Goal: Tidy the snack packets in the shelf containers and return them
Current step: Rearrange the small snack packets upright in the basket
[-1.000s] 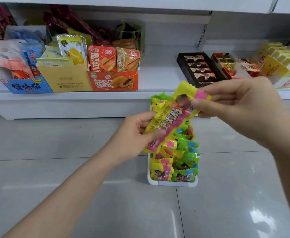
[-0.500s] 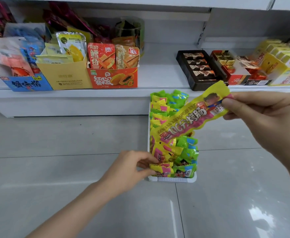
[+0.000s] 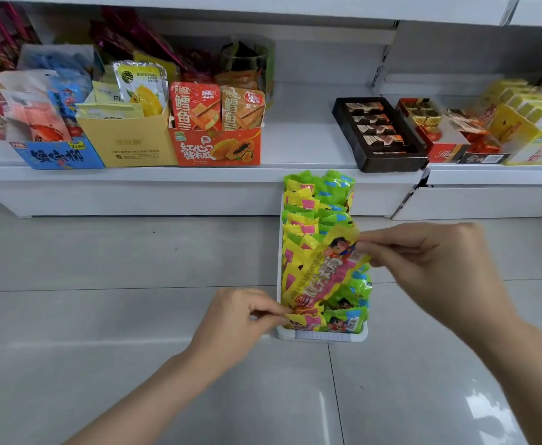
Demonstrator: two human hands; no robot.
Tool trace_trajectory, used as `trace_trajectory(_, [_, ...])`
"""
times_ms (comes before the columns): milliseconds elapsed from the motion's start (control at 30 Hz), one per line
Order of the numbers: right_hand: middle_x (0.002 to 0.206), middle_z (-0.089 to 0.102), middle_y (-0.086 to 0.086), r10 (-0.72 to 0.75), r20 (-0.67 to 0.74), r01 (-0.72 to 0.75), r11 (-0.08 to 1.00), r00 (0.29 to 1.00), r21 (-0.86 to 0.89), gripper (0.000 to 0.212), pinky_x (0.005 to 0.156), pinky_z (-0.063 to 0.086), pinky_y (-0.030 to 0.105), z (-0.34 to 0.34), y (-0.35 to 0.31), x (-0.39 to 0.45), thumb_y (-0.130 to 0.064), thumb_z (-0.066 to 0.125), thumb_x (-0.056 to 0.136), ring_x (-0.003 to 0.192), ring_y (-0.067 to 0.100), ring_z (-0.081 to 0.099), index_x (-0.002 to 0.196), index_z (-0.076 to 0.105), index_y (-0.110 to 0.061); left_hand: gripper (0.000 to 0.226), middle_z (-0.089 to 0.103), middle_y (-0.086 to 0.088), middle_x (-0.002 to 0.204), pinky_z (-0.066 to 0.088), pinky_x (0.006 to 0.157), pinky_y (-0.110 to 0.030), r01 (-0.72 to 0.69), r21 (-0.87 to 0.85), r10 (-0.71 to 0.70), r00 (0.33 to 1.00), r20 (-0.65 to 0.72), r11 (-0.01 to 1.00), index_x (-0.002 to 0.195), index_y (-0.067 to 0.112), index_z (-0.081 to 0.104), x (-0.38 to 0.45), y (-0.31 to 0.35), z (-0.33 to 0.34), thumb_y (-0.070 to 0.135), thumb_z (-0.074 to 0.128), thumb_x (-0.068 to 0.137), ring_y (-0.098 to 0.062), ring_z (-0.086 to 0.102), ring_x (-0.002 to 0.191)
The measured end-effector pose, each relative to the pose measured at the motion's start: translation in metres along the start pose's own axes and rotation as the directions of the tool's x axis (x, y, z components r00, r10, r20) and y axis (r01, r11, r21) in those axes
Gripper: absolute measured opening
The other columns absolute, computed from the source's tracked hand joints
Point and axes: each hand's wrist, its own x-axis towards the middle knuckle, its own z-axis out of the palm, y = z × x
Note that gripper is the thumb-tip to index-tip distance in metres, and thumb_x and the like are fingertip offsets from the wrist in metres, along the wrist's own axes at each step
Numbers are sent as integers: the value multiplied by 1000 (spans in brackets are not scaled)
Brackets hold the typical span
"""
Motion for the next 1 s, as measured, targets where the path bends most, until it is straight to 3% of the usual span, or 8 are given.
trace_trajectory(133, [76, 77, -6, -103, 122, 116, 988, 987, -103, 15, 65, 46, 8, 35, -2, -7, -8, 86, 74, 69, 6, 68, 84, 82, -17, 15, 73, 21, 80, 44, 73, -7, -9, -18, 9, 1000, 1, 1000, 85, 24, 82, 2, 1, 0, 11, 81, 79, 1, 69, 80])
trace_trajectory(300, [85, 78, -1, -31, 341, 96, 980, 940, -175, 10, 75, 49, 24, 54, -1, 7, -17, 79, 84, 80, 18, 71, 93, 82, -19, 16, 73, 19, 83, 47, 76, -12, -14, -28, 14, 1000, 9, 1000, 84, 23, 82, 1, -1, -1, 8, 81, 78, -1, 69, 83])
trace_trajectory(467, [75, 77, -2, -105, 310, 182, 956, 945, -231, 8, 65, 56, 32, 36, 0, 22, -14, 82, 79, 69, 20, 71, 84, 82, -20, 12, 66, 15, 90, 41, 79, -7, -52, 8, 52, 997, -53, 999, 80, 21, 82, 2, -3, -1, 10, 84, 75, -1, 64, 91])
trace_trajectory(633, [99, 75, -4, 84, 550, 110, 944, 831, -311, 18, 80, 51, 32, 64, 8, 8, -32, 67, 92, 95, 17, 66, 106, 78, -30, 9, 57, 11, 112, 42, 90, -9, -55, -27, 53, 997, -64, 998, 75, 21, 82, 5, -5, 1, 12, 84, 75, -3, 58, 109])
trace_trajectory(800, [98, 75, -7, 134, 555, 56, 949, 821, -311, 19, 74, 49, 28, 69, 13, 1, -40, 68, 91, 91, 14, 64, 106, 77, -34, 15, 65, 17, 112, 49, 92, -22, -67, -91, 67, 998, -8, 994, 75, 23, 80, 5, -10, 2, 9, 84, 76, -7, 65, 106])
trace_trajectory(867, [90, 75, -6, 147, 571, 13, 964, 807, -265, 18, 69, 48, 22, 64, 12, 3, -42, 68, 90, 81, 11, 64, 99, 79, -31, 16, 67, 20, 108, 51, 95, -29, -56, -120, 56, 998, -3, 991, 79, 25, 78, 4, -11, 2, 11, 84, 75, -8, 66, 106])
trace_trajectory(1000, [79, 74, -8, 153, 362, -74, 972, 919, -224, 15, 60, 40, 8, 52, 16, 11, -42, 73, 86, 60, 2, 55, 89, 81, -29, 11, 71, 13, 101, 55, 94, -38, -57, -192, 58, 998, 3, 980, 82, 24, 77, 6, -11, 2, 20, 84, 74, -16, 69, 102])
